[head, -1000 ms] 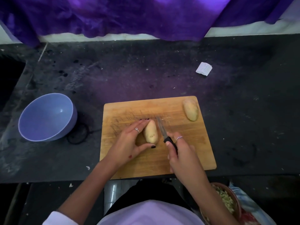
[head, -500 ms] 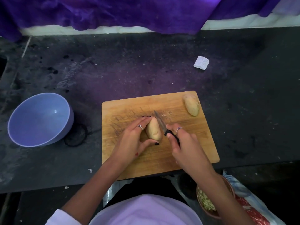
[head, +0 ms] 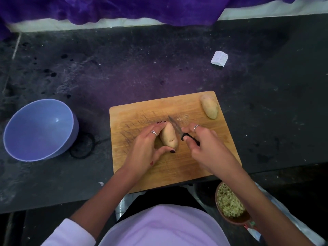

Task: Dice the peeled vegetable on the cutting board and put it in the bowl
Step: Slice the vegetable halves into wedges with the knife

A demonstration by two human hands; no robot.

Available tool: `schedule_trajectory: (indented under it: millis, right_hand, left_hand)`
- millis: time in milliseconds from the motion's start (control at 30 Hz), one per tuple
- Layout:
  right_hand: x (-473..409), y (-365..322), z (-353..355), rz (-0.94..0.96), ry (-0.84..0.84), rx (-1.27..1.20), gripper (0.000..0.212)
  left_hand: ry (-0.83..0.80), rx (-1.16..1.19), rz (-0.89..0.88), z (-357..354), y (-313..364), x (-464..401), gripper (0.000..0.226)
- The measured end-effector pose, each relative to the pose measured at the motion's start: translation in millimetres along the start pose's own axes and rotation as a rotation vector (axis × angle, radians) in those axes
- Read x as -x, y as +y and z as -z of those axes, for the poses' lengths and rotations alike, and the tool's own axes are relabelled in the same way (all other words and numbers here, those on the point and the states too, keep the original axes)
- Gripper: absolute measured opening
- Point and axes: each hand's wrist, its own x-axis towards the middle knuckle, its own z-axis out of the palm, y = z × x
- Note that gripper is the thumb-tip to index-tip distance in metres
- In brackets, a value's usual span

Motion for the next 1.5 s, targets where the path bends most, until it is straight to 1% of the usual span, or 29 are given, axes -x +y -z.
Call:
schedule_trajectory:
  millis: [333, 433, 633, 767, 867, 933, 1067, 1167, 1267, 1367, 1500]
  right_hand:
    - [-2.6, -2.1, -18.7, -0.018, -0.017, -0.019, 0.022]
    - [-0.3, -0.5, -26.9, 0.005, 0.015, -0.019, 0.026]
    - [25.9, 8.5, -32.9, 0.062, 0.019, 0.083, 0.029]
    - [22.2, 3.6, -33.3, 0.061, 0.03, 0.131, 0.027]
    - [8.8, -5.1, -31.2, 0.042, 0.01, 0.136, 0.037]
    - [8.5, -4.9, -32.3, 0.03, -0.014, 0.142, 0.04]
    - [22.2, 5.4, -37.4, 0.078, 0.01, 0.265, 0.037]
    - [15.4, 8.1, -35.7, 0.117, -0.004, 0.3, 0.035]
    - [6.4, 4.6, -33.5, 0.151, -0.004, 0.281, 0.043]
    - [10.1, 7.9, -32.8, 0.138, 0.009, 0.261, 0.041]
    - [23.5, 22.8, -41.7, 0.154, 0.031, 0.292, 0.032]
  left_hand:
    - [-0.01, 0.002, -0.055, 1.5, -1.0, 1.2, 0.078]
    - [-0.007, -0.017, -0.06, 1.6, -1.8, 1.0, 0.08]
    - [0.01, -0.032, -0.031, 0.8, -0.2, 3.0, 0.08]
    - [0.022, -0.051, -0.051, -1.6, -1.0, 3.6, 0.077]
    - [0.03, -0.064, -0.083, -1.1, 0.1, 2.5, 0.074]
    - [0.022, -0.073, -0.086, -0.7, -1.5, 2.8, 0.075]
    - [0.035, -0.087, -0.053, -2.3, 0.4, 4.3, 0.074]
    - [0.049, -0.095, -0.052, -5.1, 1.3, 5.6, 0.071]
    - [0.057, -0.112, -0.072, -5.2, 3.5, 5.0, 0.069]
    - [0.046, -0.153, -0.077, -3.4, 2.6, 3.0, 0.07]
    - [0.048, -0.128, -0.052, -4.3, 2.5, 3.3, 0.071]
